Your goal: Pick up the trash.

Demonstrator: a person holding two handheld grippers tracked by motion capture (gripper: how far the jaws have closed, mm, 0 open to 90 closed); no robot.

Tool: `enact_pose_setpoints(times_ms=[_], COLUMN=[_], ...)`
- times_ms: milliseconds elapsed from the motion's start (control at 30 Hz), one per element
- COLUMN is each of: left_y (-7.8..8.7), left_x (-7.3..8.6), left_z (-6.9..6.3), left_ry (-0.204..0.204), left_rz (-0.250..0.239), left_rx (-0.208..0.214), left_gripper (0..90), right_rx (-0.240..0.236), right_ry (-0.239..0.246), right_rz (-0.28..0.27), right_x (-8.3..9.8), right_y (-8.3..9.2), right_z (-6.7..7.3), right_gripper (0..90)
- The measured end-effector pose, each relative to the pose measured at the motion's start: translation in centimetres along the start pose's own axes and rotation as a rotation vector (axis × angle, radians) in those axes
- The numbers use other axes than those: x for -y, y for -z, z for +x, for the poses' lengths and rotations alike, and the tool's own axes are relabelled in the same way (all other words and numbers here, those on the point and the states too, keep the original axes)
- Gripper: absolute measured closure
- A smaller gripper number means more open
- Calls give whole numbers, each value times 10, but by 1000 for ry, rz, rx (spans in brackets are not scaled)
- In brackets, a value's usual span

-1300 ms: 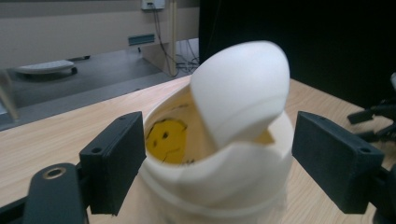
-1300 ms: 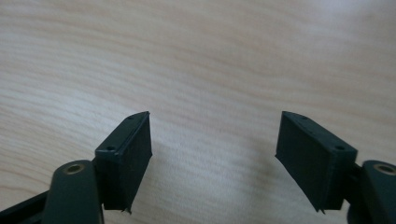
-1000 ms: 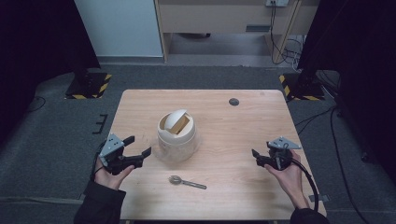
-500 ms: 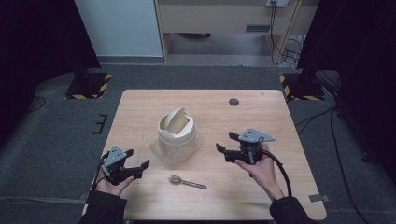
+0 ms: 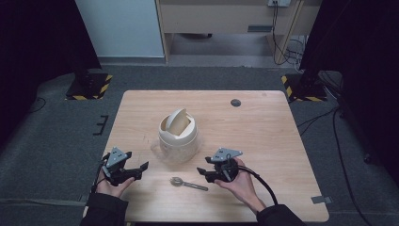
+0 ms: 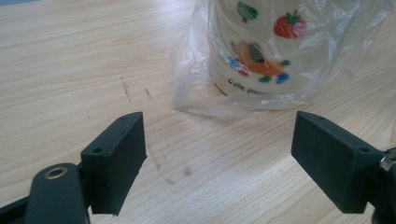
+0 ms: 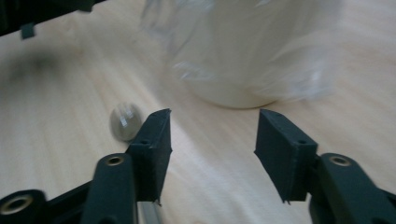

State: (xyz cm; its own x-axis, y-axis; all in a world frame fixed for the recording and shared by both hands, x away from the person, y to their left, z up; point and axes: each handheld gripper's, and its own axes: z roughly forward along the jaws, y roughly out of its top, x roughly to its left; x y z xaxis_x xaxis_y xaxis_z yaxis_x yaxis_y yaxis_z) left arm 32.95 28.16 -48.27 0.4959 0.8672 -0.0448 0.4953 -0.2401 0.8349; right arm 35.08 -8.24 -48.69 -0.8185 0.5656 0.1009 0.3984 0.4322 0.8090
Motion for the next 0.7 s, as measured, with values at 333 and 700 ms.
enact_pose_setpoints(times_ms=[333, 700], left_y=[-2, -3], left_x=[0, 0], left_z=[-1, -1], left_ry=[-5, -1], left_rz=[10, 20], left_rx=[19, 27], left_gripper=[186, 203], right_rx=[-89, -85], right_ry=[15, 74], right_rz=[140, 205], right_x=[16, 24], right_y=[-27, -35], right_z=[23, 29], right_gripper=[567, 716])
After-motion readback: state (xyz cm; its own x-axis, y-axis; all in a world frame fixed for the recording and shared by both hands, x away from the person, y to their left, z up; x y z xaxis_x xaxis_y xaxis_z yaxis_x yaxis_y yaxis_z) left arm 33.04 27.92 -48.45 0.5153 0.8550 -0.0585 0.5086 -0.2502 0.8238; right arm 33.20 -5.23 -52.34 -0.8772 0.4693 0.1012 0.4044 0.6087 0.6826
